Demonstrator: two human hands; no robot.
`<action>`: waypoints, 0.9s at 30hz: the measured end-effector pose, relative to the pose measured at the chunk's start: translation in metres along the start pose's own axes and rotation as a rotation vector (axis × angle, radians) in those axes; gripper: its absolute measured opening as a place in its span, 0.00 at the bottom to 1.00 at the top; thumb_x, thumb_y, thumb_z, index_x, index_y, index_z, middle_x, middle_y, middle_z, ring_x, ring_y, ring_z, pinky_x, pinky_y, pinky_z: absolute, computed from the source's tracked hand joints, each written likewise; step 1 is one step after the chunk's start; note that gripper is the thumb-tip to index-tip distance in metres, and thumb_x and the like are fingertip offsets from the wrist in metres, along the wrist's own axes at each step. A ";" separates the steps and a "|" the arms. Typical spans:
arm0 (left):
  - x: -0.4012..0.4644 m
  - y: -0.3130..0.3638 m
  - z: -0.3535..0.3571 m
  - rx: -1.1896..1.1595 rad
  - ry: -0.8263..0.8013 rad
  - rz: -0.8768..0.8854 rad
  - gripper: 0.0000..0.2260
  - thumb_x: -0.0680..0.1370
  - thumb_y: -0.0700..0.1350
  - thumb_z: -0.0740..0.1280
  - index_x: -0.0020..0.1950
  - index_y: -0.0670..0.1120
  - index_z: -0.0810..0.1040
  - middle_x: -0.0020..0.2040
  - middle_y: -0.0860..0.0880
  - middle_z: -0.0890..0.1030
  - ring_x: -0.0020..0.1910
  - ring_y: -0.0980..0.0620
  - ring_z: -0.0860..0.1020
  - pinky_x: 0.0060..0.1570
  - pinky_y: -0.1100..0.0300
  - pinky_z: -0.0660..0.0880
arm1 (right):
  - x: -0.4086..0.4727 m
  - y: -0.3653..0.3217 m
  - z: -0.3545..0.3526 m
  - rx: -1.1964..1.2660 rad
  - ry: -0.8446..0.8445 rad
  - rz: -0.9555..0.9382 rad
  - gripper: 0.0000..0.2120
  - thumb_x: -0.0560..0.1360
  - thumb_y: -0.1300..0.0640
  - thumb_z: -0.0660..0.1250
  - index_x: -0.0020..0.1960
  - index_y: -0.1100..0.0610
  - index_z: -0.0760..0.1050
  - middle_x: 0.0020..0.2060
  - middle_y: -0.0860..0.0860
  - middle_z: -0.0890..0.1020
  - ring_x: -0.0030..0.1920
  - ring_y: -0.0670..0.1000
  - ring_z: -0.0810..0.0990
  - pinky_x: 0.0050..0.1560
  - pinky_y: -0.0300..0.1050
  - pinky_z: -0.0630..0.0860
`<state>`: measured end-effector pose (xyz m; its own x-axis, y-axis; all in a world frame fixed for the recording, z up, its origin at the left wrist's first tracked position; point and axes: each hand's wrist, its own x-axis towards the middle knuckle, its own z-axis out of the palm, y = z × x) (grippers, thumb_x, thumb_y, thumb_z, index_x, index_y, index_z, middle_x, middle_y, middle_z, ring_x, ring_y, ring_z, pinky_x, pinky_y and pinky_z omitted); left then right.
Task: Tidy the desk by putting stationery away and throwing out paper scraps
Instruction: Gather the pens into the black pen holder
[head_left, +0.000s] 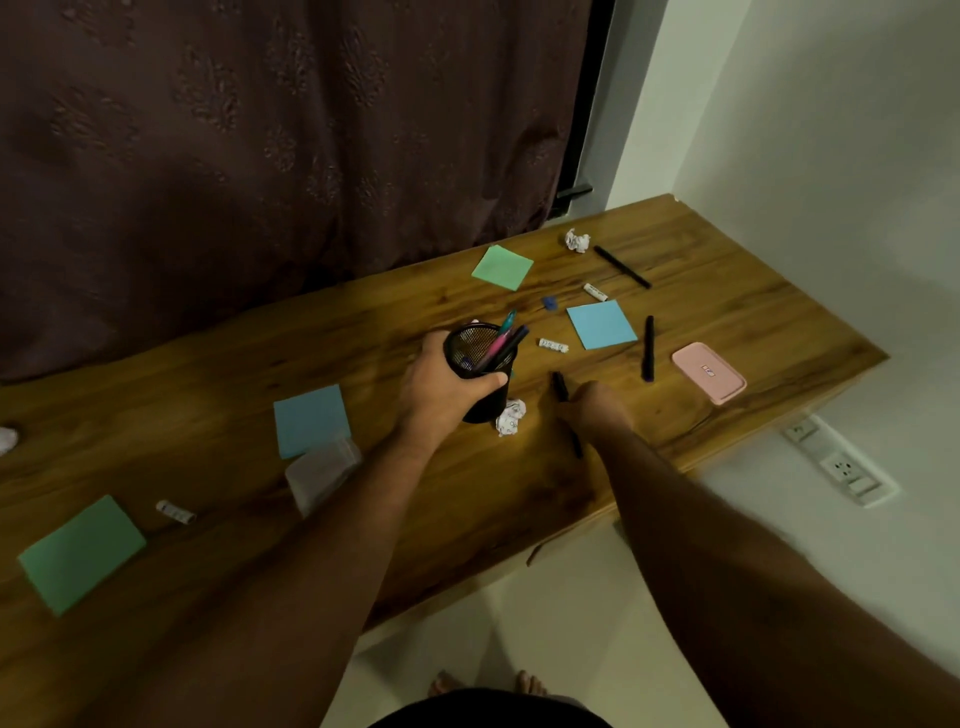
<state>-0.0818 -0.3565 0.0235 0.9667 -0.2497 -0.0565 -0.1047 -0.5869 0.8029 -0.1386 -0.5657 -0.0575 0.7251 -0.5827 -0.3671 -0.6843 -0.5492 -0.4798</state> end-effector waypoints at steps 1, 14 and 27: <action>0.002 0.001 0.000 0.001 -0.006 -0.001 0.37 0.63 0.57 0.79 0.67 0.50 0.68 0.61 0.52 0.77 0.58 0.51 0.76 0.50 0.61 0.73 | -0.001 -0.002 -0.006 0.087 -0.007 0.016 0.13 0.75 0.47 0.68 0.50 0.57 0.77 0.43 0.53 0.81 0.40 0.50 0.80 0.34 0.44 0.75; 0.005 0.028 0.023 0.020 -0.102 0.116 0.38 0.63 0.57 0.79 0.68 0.49 0.68 0.62 0.50 0.77 0.61 0.48 0.75 0.51 0.59 0.73 | -0.055 -0.078 -0.147 0.979 0.198 -0.482 0.25 0.73 0.67 0.70 0.64 0.53 0.64 0.49 0.63 0.82 0.44 0.61 0.85 0.42 0.51 0.83; 0.004 0.061 0.045 0.085 -0.118 0.159 0.36 0.62 0.60 0.78 0.65 0.51 0.69 0.60 0.51 0.77 0.59 0.49 0.76 0.48 0.57 0.73 | -0.035 -0.053 -0.117 0.591 0.076 -0.443 0.11 0.72 0.69 0.70 0.52 0.72 0.75 0.46 0.61 0.83 0.48 0.57 0.83 0.52 0.51 0.80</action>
<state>-0.0949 -0.4280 0.0449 0.9030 -0.4295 -0.0062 -0.2776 -0.5945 0.7547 -0.1372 -0.5862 0.0738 0.9014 -0.4330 0.0065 -0.1571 -0.3409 -0.9269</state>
